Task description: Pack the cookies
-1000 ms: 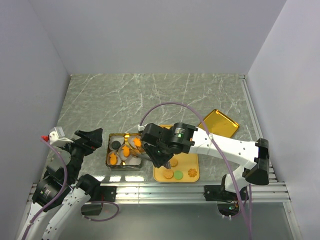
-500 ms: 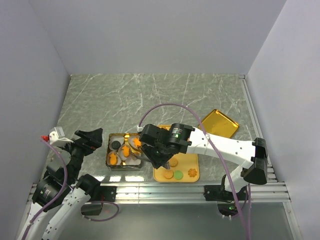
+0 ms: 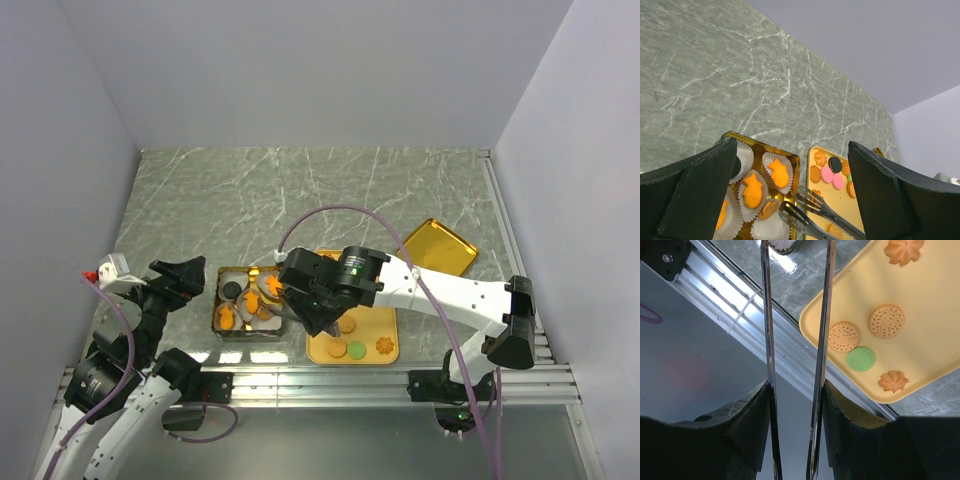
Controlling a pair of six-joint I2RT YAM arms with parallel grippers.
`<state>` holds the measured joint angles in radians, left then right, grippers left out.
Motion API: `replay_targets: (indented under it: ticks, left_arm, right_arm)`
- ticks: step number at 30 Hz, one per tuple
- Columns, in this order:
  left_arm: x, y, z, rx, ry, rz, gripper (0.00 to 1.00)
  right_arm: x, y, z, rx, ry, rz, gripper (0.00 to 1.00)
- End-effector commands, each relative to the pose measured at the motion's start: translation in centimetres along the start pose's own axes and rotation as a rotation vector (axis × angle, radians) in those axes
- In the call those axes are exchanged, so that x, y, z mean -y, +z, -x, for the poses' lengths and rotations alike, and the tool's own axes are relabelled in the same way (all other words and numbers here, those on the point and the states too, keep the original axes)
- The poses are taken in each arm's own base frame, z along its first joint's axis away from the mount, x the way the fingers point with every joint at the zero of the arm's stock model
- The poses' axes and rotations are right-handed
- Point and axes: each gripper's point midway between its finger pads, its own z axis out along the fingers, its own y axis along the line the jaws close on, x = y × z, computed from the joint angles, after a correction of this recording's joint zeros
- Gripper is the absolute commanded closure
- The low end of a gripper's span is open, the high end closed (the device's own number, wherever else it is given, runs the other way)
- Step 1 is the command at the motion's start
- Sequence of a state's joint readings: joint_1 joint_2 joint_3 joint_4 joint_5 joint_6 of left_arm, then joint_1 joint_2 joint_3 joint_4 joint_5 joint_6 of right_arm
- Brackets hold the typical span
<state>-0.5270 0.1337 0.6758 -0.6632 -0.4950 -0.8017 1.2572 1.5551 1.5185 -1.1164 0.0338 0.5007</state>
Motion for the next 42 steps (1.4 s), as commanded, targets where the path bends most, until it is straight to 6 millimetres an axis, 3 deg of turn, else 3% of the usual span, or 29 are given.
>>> replay_targets:
  ticks: [1, 7, 11, 13, 16, 17, 19, 20, 22, 23, 25, 26, 27, 29, 31, 36, 42]
  left_arm:
    - [0.8, -0.3, 1.3, 0.029, -0.012, -0.013, 0.01]
    - [0.8, -0.3, 1.3, 0.028, -0.013, -0.017, 0.01]
    - [1.0, -0.5, 1.5, 0.034, -0.018, -0.027, 0.01]
    - [0.9, -0.4, 1.4, 0.035, -0.019, -0.024, 0.01]
    - [0.9, -0.5, 1.5, 0.037, -0.021, -0.028, 0.01]
    - [0.9, -0.5, 1.4, 0.034, -0.018, -0.029, 0.01]
    - [0.9, -0.5, 1.4, 0.032, -0.018, -0.029, 0.01]
    - [1.0, -0.5, 1.4, 0.031, -0.018, -0.030, 0.00]
    - [1.0, -0.5, 1.4, 0.032, -0.021, -0.029, 0.01]
    - [0.9, -0.6, 1.4, 0.031, -0.021, -0.028, 0.01]
    - [0.9, -0.7, 1.5, 0.035, -0.027, -0.028, 0.00]
    - [0.9, -0.6, 1.5, 0.035, -0.028, -0.026, 0.00]
    - [0.9, -0.7, 1.5, 0.036, -0.029, -0.031, 0.00]
    - [1.0, -0.6, 1.5, 0.033, -0.026, -0.032, 0.00]
    - [1.0, -0.6, 1.4, 0.033, -0.023, -0.032, 0.00]
    - [1.1, -0.3, 1.2, 0.022, -0.007, -0.034, 0.00]
    - [1.3, -0.1, 0.9, 0.008, 0.008, -0.037, 0.01]
  right_arm:
    - [-0.4, -3.1, 2.3, 0.122, 0.017, 0.021, 0.51]
    - [0.4, -5.6, 5.4, 0.198, 0.068, 0.031, 0.52]
    - [3.0, -5.3, 8.4, 0.221, 0.139, 0.021, 0.53]
    - [5.8, -5.3, 10.6, 0.250, 0.192, -0.006, 0.53]
    - [9.8, -4.1, 13.5, 0.267, 0.263, -0.045, 0.54]
    - [11.0, -2.8, 14.4, 0.255, 0.286, -0.064, 0.54]
    - [13.8, -2.5, 16.2, 0.279, 0.348, -0.099, 0.55]
    - [14.8, -1.1, 16.9, 0.266, 0.367, -0.112, 0.55]
    - [16.9, -1.1, 18.7, 0.299, 0.415, -0.127, 0.55]
    - [17.7, 0.3, 19.3, 0.282, 0.429, -0.136, 0.55]
    - [19.3, 0.6, 20.8, 0.306, 0.451, -0.148, 0.55]
    - [20.9, 2.1, 20.9, 0.279, 0.476, -0.166, 0.55]
    - [21.6, 1.9, 21.8, 0.299, 0.488, -0.169, 0.55]
    - [24.3, 3.7, 22.1, 0.278, 0.528, -0.201, 0.55]
    - [26.1, 4.3, 22.6, 0.290, 0.554, -0.230, 0.55]
    - [31.1, 8.5, 21.5, 0.235, 0.640, -0.301, 0.55]
    - [33.2, 11.8, 20.3, 0.185, 0.691, -0.312, 0.55]
